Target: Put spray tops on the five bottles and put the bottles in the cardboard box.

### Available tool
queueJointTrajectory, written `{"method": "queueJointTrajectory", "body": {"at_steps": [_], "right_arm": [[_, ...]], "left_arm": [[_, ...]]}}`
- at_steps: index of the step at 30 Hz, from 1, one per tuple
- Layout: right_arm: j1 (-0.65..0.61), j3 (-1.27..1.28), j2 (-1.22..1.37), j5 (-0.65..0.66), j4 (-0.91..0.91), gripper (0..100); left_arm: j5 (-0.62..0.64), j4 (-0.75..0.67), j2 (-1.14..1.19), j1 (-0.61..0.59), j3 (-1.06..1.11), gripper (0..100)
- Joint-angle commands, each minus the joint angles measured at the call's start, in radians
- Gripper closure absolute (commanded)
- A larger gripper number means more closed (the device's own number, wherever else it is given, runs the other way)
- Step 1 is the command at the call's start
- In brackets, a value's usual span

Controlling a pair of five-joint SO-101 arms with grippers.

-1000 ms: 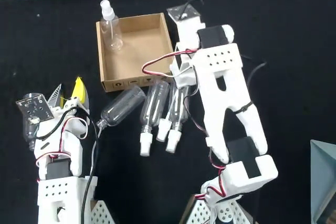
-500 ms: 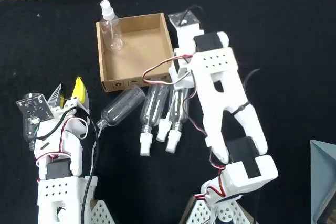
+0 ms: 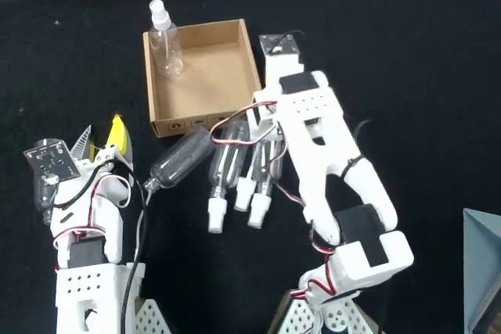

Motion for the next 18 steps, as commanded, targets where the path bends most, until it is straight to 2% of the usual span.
{"method": "queueJointTrajectory", "body": {"at_steps": [1, 8, 14, 18], "right_arm": [[-0.02, 0.016, -0.064, -0.009, -0.06, 80.0], [-0.015, 0.124, -0.062, -0.009, -0.186, 80.0], [-0.014, 0.168, -0.064, -0.017, -0.19, 80.5], [0.025, 0.168, -0.065, -0.092, -0.19, 90.8]], "left_arm": [[-0.011, 0.003, -0.015, -0.013, 0.024, 82], [-0.011, 0.003, -0.015, -0.013, 0.024, 82], [-0.011, 0.003, -0.015, -0.013, 0.024, 82], [-0.011, 0.003, -0.015, -0.013, 0.024, 83]]}}
